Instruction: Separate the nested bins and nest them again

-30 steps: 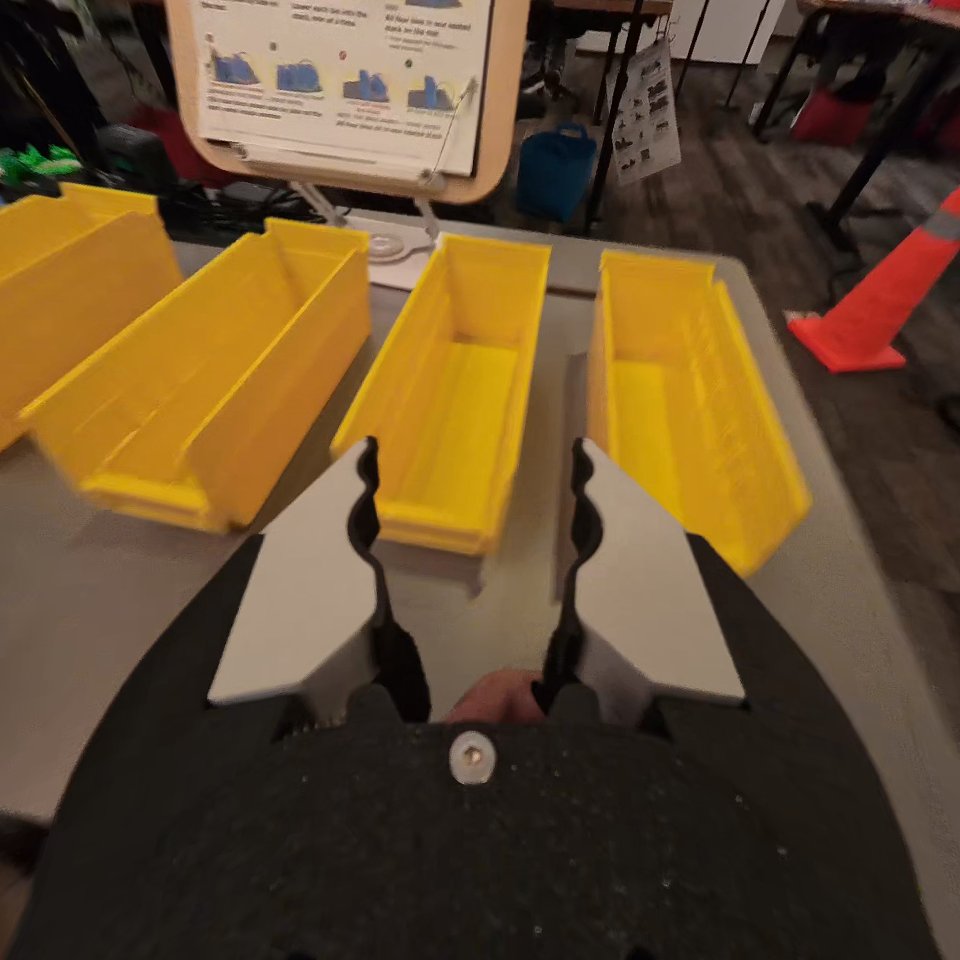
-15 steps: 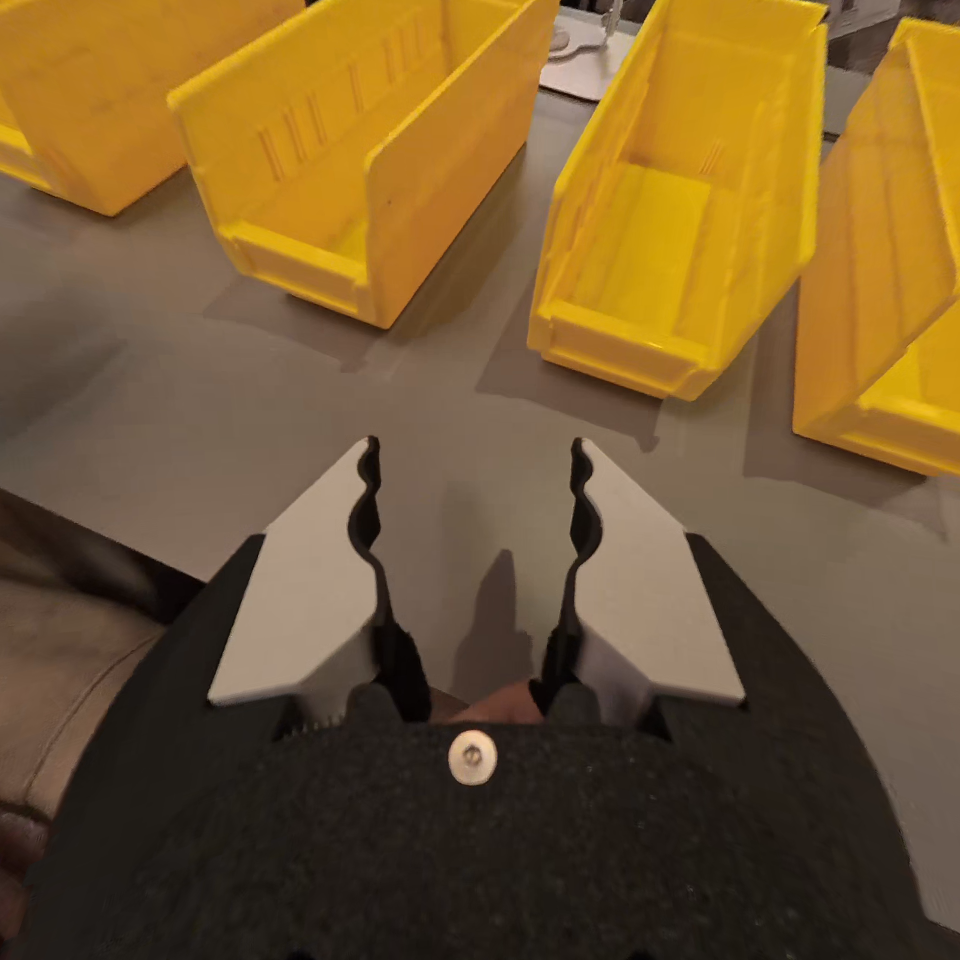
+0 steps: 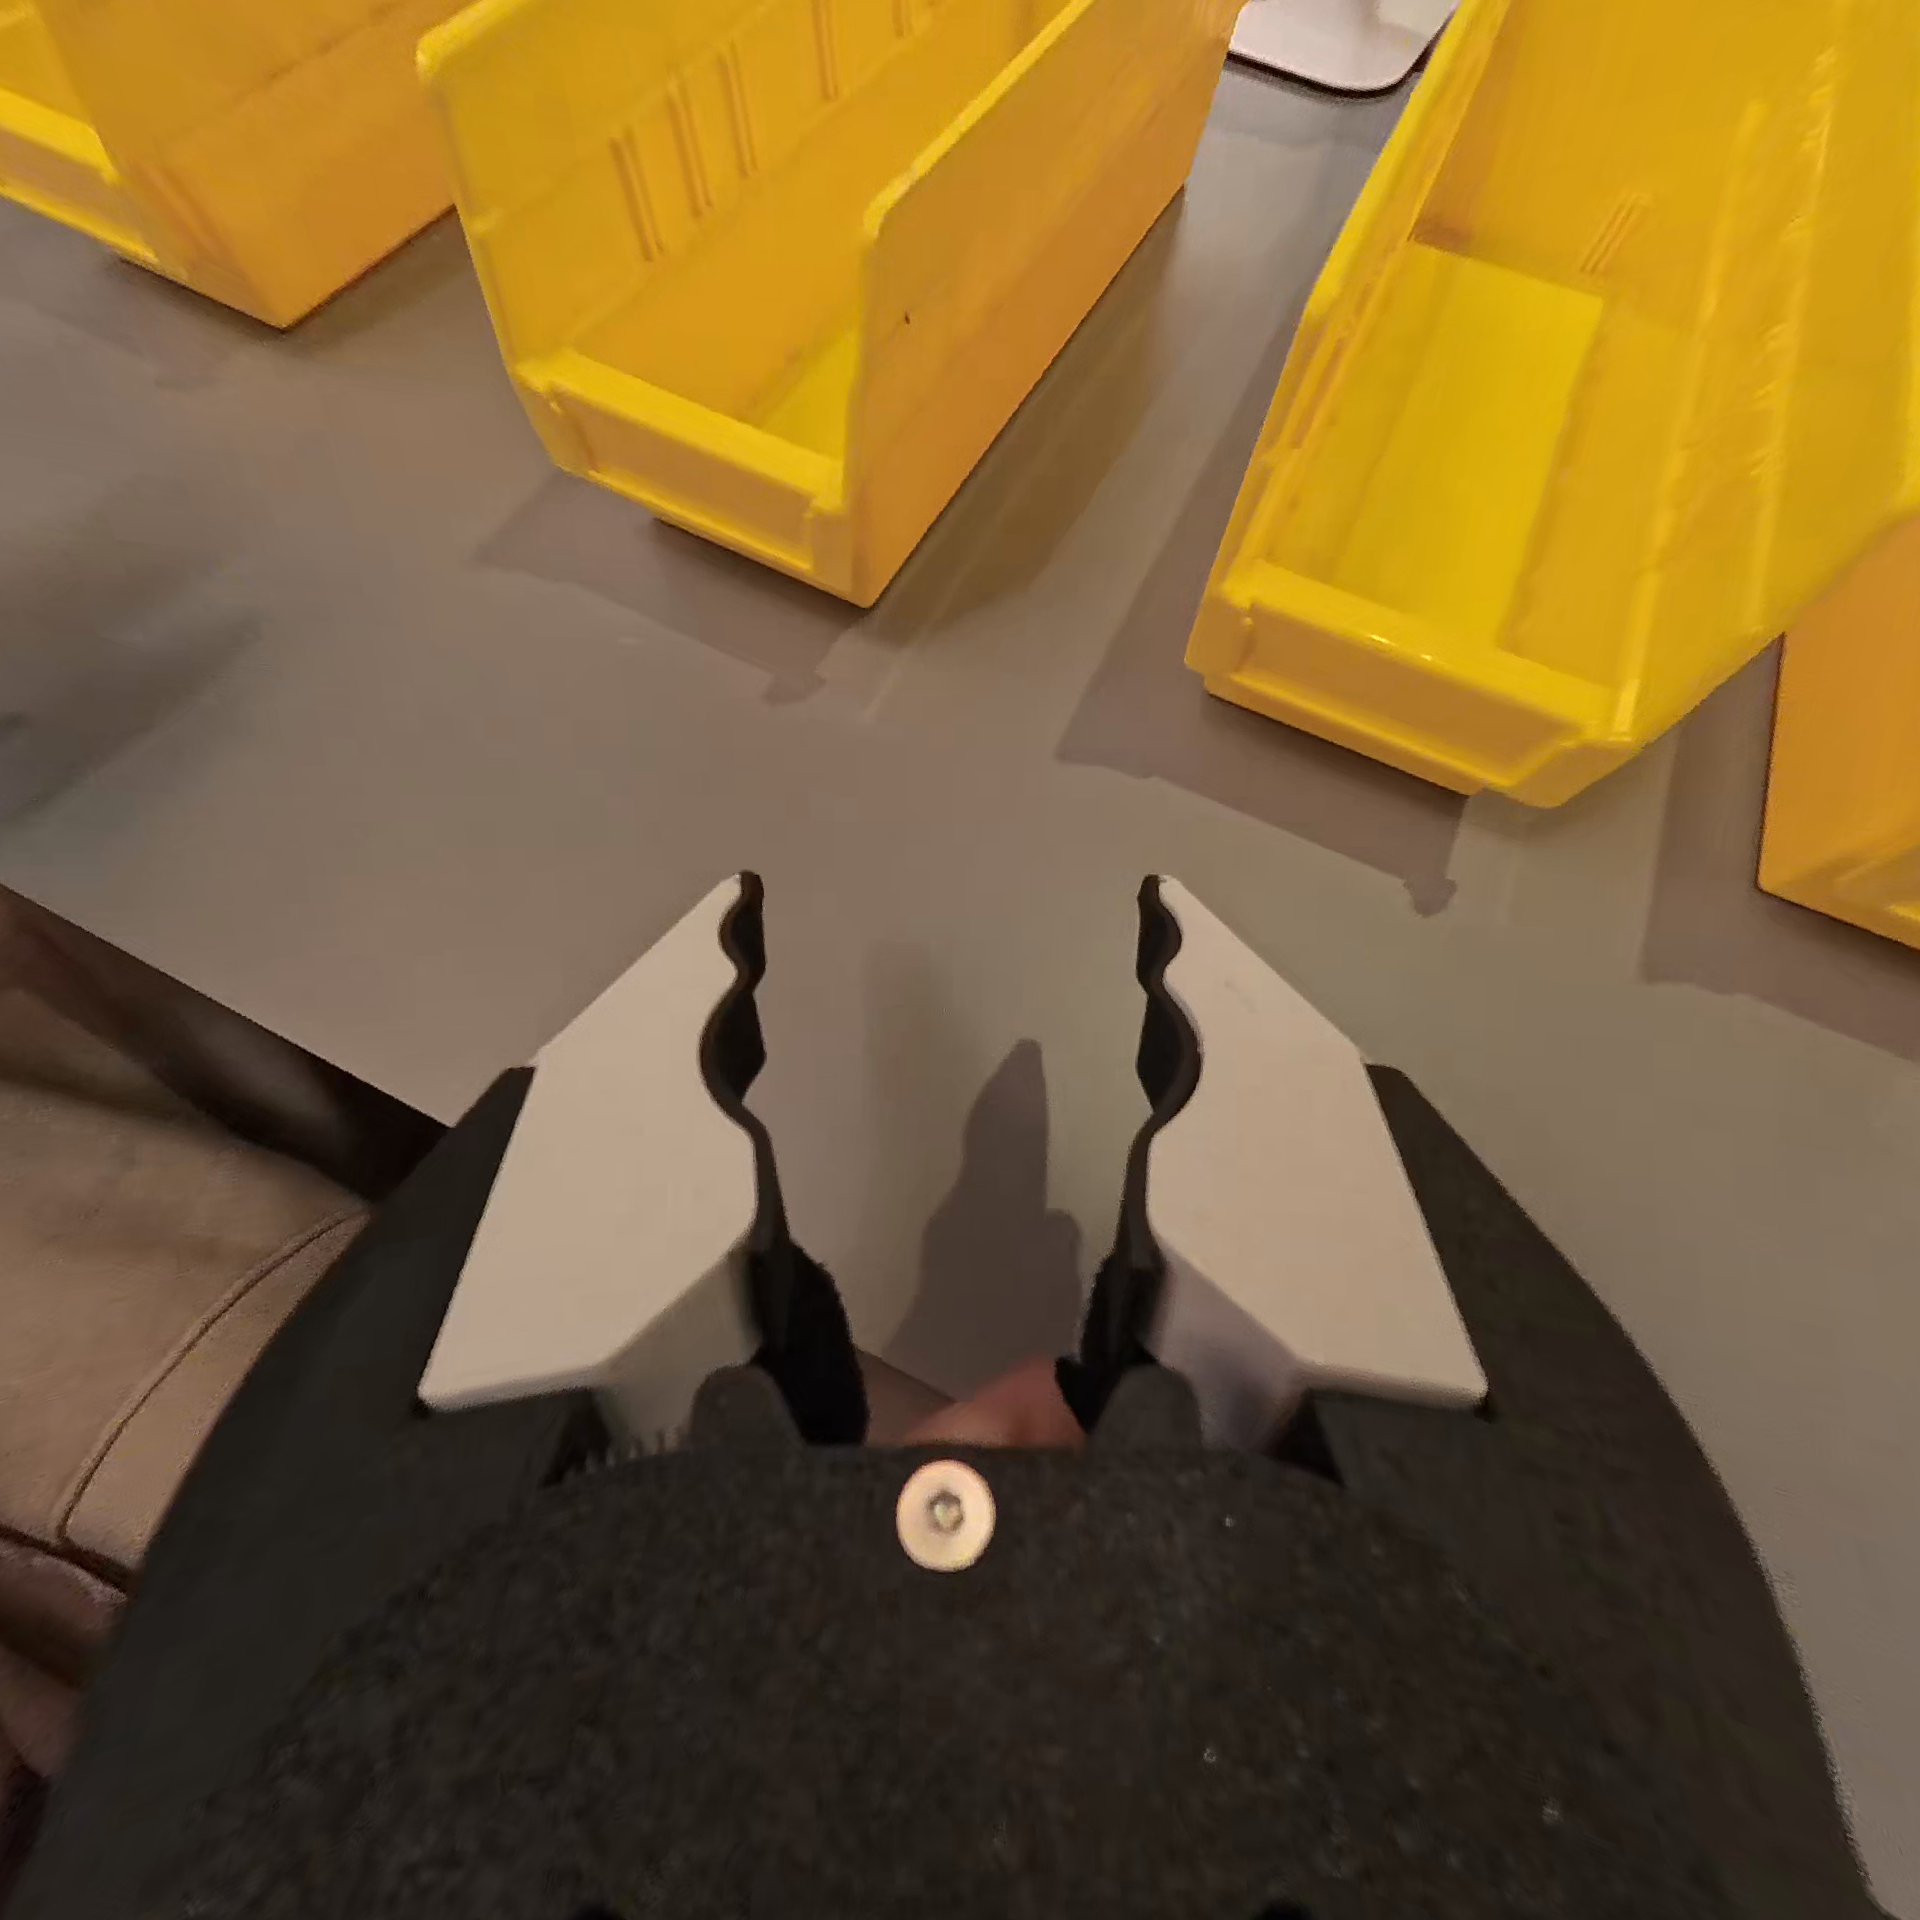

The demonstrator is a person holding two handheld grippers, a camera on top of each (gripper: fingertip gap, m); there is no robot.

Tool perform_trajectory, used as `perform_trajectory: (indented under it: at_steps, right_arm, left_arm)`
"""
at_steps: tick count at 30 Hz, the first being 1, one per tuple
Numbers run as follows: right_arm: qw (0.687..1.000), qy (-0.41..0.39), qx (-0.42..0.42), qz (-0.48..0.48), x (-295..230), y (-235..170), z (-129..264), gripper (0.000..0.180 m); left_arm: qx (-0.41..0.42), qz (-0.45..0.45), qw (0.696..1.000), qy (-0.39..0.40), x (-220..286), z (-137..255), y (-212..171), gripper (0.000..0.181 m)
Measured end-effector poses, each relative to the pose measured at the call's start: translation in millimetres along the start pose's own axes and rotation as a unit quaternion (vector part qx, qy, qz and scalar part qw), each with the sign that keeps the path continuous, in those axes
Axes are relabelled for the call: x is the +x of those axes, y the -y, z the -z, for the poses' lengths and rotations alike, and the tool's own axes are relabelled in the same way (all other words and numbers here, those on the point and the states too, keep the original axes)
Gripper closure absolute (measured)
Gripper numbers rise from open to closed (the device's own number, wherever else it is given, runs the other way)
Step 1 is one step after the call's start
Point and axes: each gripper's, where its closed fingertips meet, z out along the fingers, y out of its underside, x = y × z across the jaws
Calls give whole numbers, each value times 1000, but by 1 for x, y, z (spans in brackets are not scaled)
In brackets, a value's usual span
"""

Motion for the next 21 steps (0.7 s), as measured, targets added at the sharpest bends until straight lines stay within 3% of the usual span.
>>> perform_trajectory:
  at_steps: [11,15,19,21]
  right_arm:
    - [1000,8,-12,-11,4,-6,0,107]
    - [1000,10,-3,-27,6,0,1,94]
    - [993,-109,-39,-17,77,27,23,75]
    - [989,-125,-76,-4,111,38,35,71]
  left_arm:
    - [-10,-11,1000,-5,7,-2,-4,143]
    - [-17,0,1000,-4,5,1,-6,143]
    - [-8,24,1000,-8,1,6,-4,143]
    - [-13,31,999,-20,3,5,-6,143]
